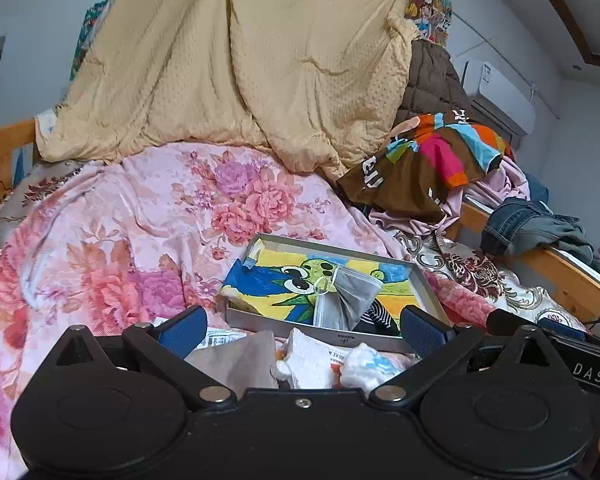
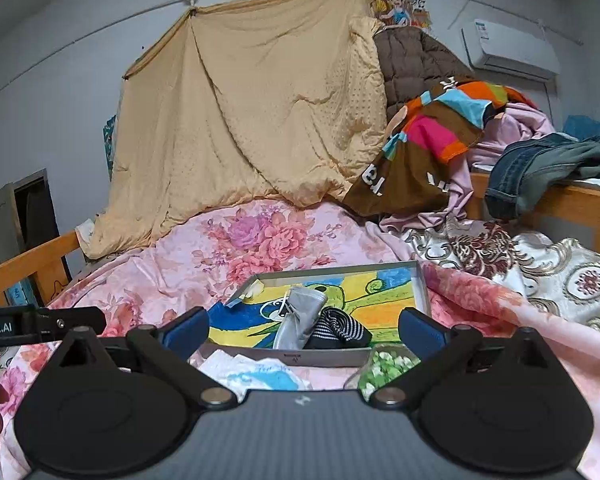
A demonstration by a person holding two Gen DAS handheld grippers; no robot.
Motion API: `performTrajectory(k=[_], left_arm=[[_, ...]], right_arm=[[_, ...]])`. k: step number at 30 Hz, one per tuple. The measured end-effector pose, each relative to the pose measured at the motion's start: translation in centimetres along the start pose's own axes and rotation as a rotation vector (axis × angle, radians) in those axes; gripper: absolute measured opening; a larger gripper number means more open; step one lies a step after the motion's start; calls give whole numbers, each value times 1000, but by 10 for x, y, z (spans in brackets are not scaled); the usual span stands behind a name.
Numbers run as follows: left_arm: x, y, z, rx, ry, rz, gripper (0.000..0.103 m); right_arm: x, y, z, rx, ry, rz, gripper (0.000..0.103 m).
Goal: Organize soft objects
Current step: 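Withdraw both open tools from the tray back toward the pile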
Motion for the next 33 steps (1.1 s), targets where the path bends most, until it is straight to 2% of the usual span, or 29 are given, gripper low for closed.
performTrajectory(k=[8, 16, 33], left_arm=[[29, -29, -1, -30, 40, -14, 102], [50, -51, -4, 2, 44, 5, 102], [65, -83, 9, 9, 74, 94, 102]], right_arm=[[28, -21, 0, -27, -9, -14, 103], [44, -41, -1, -72, -19, 14, 103], [71, -69, 1, -119, -63, 93, 103]])
Point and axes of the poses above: each gripper's, at about its wrist camera, not at the fingertips, and x roughly against the way its jaws point, z to its left, y to its top, the point moved 7 cm from there along -x, roughly the way its jaws point, and after that the axes turned 11 degrees about z, right-handed, at the moved point
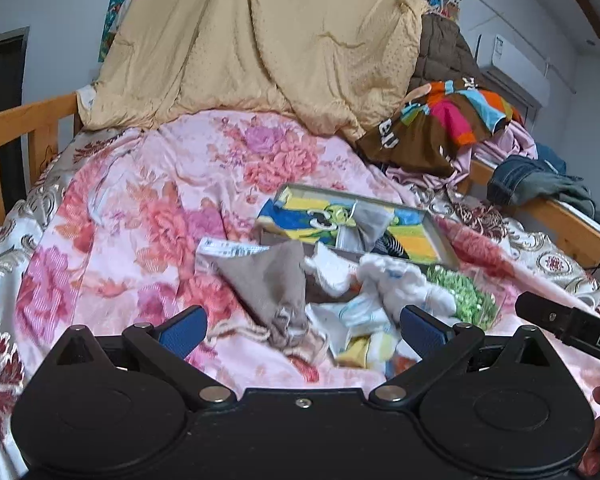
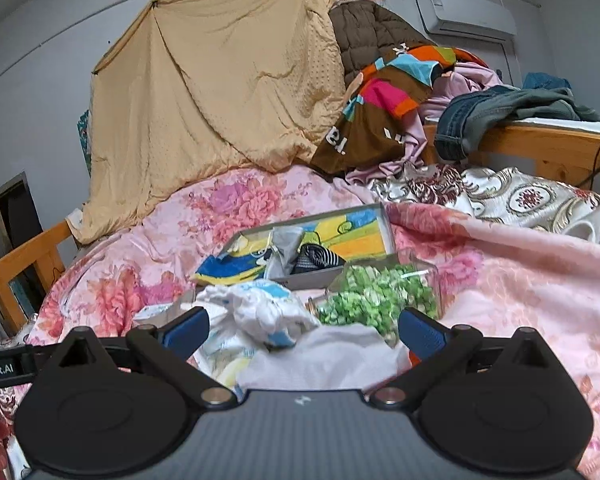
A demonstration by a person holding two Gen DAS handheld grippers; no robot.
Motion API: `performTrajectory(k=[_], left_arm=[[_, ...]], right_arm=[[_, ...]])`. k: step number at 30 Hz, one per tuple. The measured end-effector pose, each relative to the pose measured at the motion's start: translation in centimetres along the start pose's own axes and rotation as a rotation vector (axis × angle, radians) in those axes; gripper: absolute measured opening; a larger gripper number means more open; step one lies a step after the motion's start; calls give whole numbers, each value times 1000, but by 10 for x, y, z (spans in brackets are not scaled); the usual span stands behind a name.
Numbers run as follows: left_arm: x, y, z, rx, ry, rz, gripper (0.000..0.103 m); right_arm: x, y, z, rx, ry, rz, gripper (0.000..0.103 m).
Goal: Organize soft objects
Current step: 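Withdraw both open tools from the tray back toward the pile, then grasp the white cloth with the left tool while the right tool approaches the orange strap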
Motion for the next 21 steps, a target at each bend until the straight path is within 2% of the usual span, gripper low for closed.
performTrajectory(k=[7, 14, 21], left_arm=[[-1, -14, -2, -20, -19, 18, 102], [-12, -24, 0, -14, -41, 53, 102], [-24, -33, -3, -28, -60, 86, 102]], right_arm=[[4, -19, -1, 33, -108, 89, 103], [-5, -30, -14, -25, -137, 169, 103], [-15, -36, -14, -16, -139, 220, 103]])
Point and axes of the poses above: each gripper's, at about its wrist camera, not at the fingertips, and x roughly against the way its jaws point, z to its left, y to its top, the point moved 7 cm from there along -x, roughly the way its jaws point, and after that the axes turned 11 degrees about z, right-handed, at the moved point
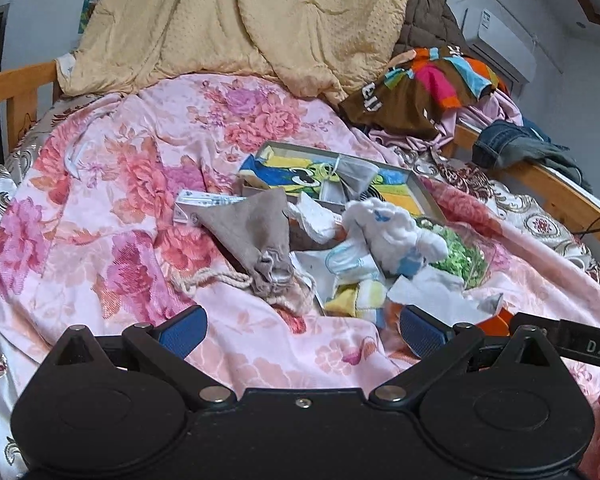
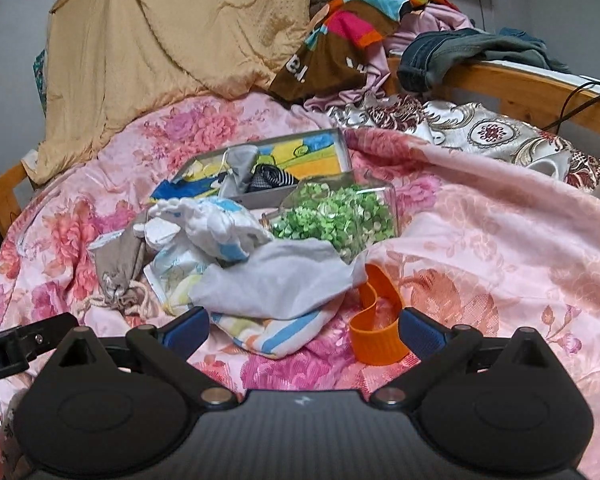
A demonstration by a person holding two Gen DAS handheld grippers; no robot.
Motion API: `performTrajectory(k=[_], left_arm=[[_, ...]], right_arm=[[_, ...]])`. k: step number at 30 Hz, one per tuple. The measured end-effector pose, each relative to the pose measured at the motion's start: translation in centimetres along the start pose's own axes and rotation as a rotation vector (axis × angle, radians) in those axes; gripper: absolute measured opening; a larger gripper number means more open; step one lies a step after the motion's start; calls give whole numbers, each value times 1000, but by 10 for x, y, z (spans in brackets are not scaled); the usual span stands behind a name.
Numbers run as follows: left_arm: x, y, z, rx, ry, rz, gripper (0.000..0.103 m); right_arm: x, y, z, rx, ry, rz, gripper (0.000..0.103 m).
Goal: Organize soft objects
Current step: 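Grasp the white cloth with the left tool while the right tool approaches the orange strap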
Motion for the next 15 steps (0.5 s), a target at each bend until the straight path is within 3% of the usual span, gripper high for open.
performTrajectory(k=[15], left_arm=[[-16, -11, -13, -56, -18, 36, 102]], right_arm=[[-13, 1, -7, -34, -39, 50, 103]])
Point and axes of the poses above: each gripper's, at about its wrist camera, not at the fingertips, and x roughly against the way its jaws point, z to its left, y to its top, the point moved 7 cm from there along -x, roughly the way its jaws point, and after that the axes turned 11 degrees about z, right-handed, at the moved point
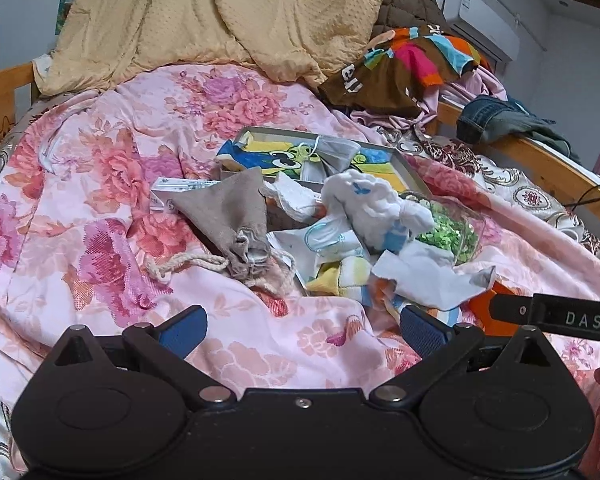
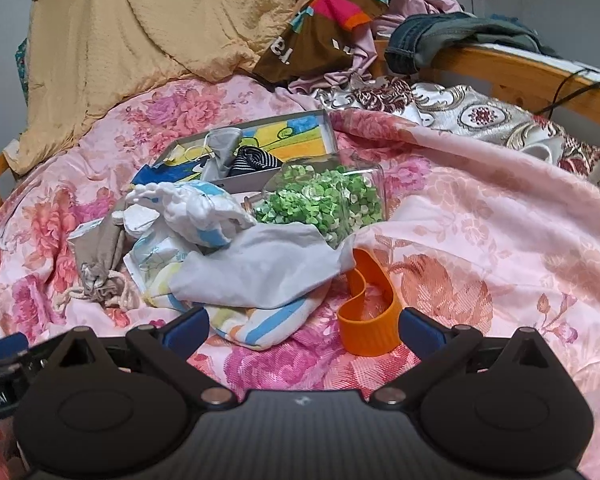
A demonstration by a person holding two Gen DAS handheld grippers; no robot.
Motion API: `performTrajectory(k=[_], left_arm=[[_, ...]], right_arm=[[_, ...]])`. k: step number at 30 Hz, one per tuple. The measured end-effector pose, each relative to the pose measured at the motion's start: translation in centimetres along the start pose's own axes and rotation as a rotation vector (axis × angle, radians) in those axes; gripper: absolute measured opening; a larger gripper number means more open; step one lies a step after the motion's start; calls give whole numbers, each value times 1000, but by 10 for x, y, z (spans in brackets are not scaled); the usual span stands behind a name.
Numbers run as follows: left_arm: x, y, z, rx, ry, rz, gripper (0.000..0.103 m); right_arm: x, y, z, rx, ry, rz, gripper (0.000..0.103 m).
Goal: Organize soft objects
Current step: 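Grasp the white cloth with the left tool while the right tool approaches the orange strap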
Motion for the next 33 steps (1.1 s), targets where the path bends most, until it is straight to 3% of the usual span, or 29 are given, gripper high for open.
performTrajectory(k=[8, 22, 28, 33], left_arm=[[-22, 1, -11, 24, -61, 58, 102], [-42, 31, -29, -144, -104, 33, 102], [-52, 38, -43, -265, -145, 32, 102], [-68, 39, -57, -314, -164, 56, 102]], right_arm=[[-7, 6, -17, -103, 32, 14, 103], [-12, 29, -25, -96, 25, 5, 103], [-33, 48, -39, -108, 98, 106, 103], [-51, 59, -48, -19, 59, 193, 103]])
Point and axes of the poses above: each gripper's, at about its wrist camera, not at the fingertips, and x roughly against the way its jaws point, z to its left, y to its top, the point moved 7 cm from there along -x, roughly the way its jaws point, and after that the axes turned 11 degrees about z, right-handed, at the moved point
